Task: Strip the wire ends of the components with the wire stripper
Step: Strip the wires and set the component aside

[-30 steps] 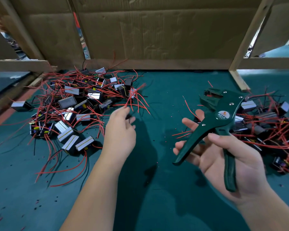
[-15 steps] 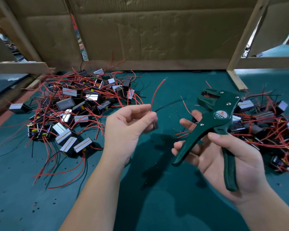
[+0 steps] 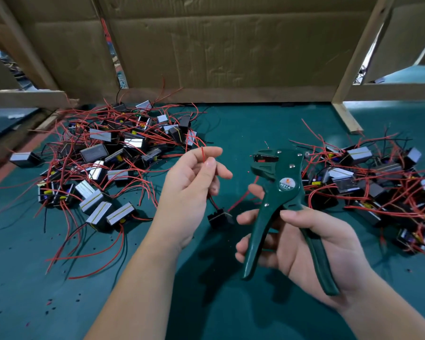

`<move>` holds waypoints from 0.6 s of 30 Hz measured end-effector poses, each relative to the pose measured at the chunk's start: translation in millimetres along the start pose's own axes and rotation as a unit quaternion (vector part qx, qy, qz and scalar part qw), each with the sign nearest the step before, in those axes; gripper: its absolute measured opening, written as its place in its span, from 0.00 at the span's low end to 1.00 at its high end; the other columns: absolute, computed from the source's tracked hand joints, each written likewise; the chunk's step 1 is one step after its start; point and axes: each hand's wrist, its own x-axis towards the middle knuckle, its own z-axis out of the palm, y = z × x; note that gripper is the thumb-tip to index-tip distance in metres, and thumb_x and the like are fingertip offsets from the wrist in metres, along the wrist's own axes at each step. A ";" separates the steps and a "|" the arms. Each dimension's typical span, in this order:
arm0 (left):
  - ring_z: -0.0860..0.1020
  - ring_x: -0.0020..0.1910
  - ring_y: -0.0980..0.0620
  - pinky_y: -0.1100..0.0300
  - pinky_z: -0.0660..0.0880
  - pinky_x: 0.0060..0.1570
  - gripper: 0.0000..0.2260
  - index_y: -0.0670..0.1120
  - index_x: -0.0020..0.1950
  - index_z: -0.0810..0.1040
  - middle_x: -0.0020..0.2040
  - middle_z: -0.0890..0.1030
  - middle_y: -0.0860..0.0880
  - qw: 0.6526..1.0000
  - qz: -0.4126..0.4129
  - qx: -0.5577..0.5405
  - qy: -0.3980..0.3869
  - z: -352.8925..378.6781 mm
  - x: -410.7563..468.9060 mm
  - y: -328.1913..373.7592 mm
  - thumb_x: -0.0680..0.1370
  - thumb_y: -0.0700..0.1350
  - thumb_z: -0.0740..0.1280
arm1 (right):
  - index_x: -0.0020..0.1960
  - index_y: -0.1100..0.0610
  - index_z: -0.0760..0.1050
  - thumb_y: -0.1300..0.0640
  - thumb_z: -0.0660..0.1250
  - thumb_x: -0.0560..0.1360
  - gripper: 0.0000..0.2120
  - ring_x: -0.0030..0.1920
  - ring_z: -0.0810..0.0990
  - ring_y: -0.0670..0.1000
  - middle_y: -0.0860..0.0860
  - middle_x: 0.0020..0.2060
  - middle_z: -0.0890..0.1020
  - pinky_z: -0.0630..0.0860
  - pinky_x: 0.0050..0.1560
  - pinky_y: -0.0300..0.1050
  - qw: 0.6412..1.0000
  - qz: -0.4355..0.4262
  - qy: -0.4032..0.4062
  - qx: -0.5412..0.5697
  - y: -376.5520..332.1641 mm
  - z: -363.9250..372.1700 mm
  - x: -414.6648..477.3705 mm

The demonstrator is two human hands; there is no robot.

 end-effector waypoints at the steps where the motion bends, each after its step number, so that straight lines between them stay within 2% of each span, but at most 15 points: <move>1: 0.68 0.28 0.59 0.71 0.67 0.30 0.11 0.48 0.51 0.77 0.33 0.79 0.54 1.000 0.000 0.002 0.000 -0.2 0.3 0.6 0.83 0.38 0.56 | 0.65 0.60 0.74 0.56 0.80 0.55 0.40 0.39 0.81 0.66 0.66 0.47 0.80 0.78 0.44 0.62 1.000 0.007 -0.006 0.000 -0.1 0.5 0.0; 4: 0.65 0.28 0.58 0.71 0.63 0.28 0.15 0.52 0.45 0.82 0.30 0.72 0.55 0.999 -0.001 0.032 0.019 0.9 -0.1 0.7 0.83 0.45 0.57 | 0.63 0.63 0.75 0.57 0.79 0.56 0.37 0.39 0.81 0.66 0.66 0.45 0.80 0.78 0.44 0.62 0.999 0.025 -0.028 0.007 -0.3 1.9 -0.5; 7: 0.63 0.29 0.57 0.65 0.62 0.29 0.15 0.51 0.40 0.80 0.28 0.66 0.56 0.994 0.026 0.101 0.033 1.4 -1.7 1.3 0.80 0.55 0.60 | 0.59 0.65 0.76 0.57 0.79 0.57 0.33 0.39 0.81 0.67 0.66 0.45 0.80 0.78 0.44 0.63 0.998 0.037 -0.043 0.009 -0.3 1.7 -1.4; 11: 0.65 0.26 0.59 0.64 0.61 0.29 0.17 0.51 0.33 0.74 0.25 0.69 0.56 0.967 0.090 0.232 0.048 -0.2 -4.4 -1.6 0.78 0.58 0.60 | 0.64 0.65 0.72 0.58 0.77 0.60 0.35 0.40 0.81 0.67 0.66 0.52 0.79 0.77 0.46 0.64 0.996 0.033 -0.079 0.021 -0.7 3.6 -2.2; 15: 0.67 0.29 0.56 0.68 0.62 0.30 0.17 0.47 0.33 0.72 0.31 0.72 0.48 0.940 0.122 0.314 0.050 -0.6 -5.6 -5.6 0.78 0.56 0.61 | 0.65 0.66 0.72 0.57 0.76 0.63 0.33 0.41 0.81 0.66 0.66 0.65 0.73 0.76 0.46 0.64 0.994 0.007 -0.107 0.007 -1.2 6.6 -3.9; 18: 0.71 0.28 0.60 0.68 0.67 0.31 0.15 0.48 0.34 0.72 0.28 0.75 0.53 0.939 0.122 0.320 0.023 4.0 -6.6 -7.4 0.77 0.54 0.63 | 0.67 0.66 0.70 0.57 0.76 0.63 0.35 0.41 0.81 0.66 0.66 0.66 0.72 0.76 0.47 0.65 0.994 -0.001 -0.109 -0.008 -0.3 7.1 -4.0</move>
